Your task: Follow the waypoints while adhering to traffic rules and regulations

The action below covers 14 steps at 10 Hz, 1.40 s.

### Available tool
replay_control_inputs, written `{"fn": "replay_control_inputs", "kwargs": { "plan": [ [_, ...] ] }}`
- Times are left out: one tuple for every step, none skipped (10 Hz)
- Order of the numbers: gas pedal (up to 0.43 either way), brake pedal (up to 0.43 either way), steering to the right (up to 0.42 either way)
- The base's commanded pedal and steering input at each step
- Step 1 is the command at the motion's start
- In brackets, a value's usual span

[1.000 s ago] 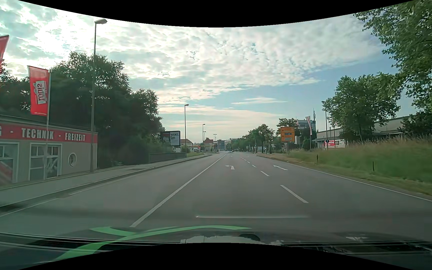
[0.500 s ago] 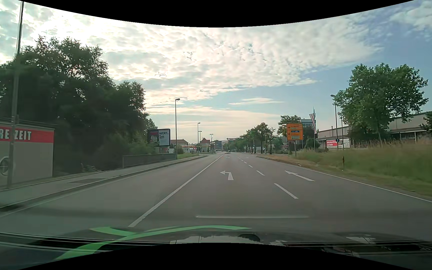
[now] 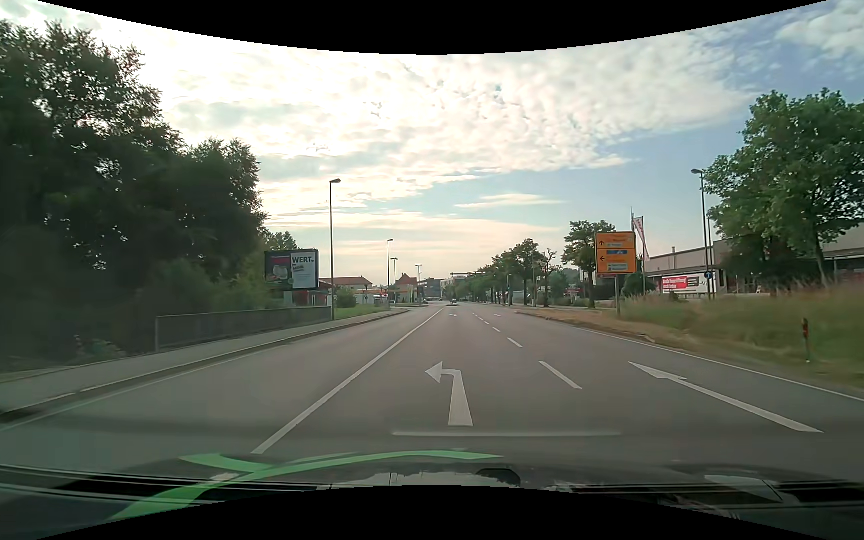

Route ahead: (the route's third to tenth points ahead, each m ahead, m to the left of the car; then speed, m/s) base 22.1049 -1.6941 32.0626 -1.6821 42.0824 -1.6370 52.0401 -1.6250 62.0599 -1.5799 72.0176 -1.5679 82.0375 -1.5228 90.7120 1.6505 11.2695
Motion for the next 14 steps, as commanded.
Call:
{"fn": "replay_control_inputs", "kwargs": {
  "plan": [
    [0.177,0.0,-0.003],
    [0.177,0.0,-0.004],
    [0.169,0.0,-0.004],
    [0.169,0.0,-0.004],
    [0.169,0.0,-0.004],
    [0.169,0.0,-0.004],
    [0.169,0.0,-0.004],
    [0.169,0.0,-0.004],
    [0.169,0.0,-0.004],
    [0.169,0.0,-0.004],
    [0.169,0.0,-0.004],
    [0.169,0.0,-0.004],
    [0.157,0.0,-0.004],
    [0.15,0.0,-0.004]
  ]
}}
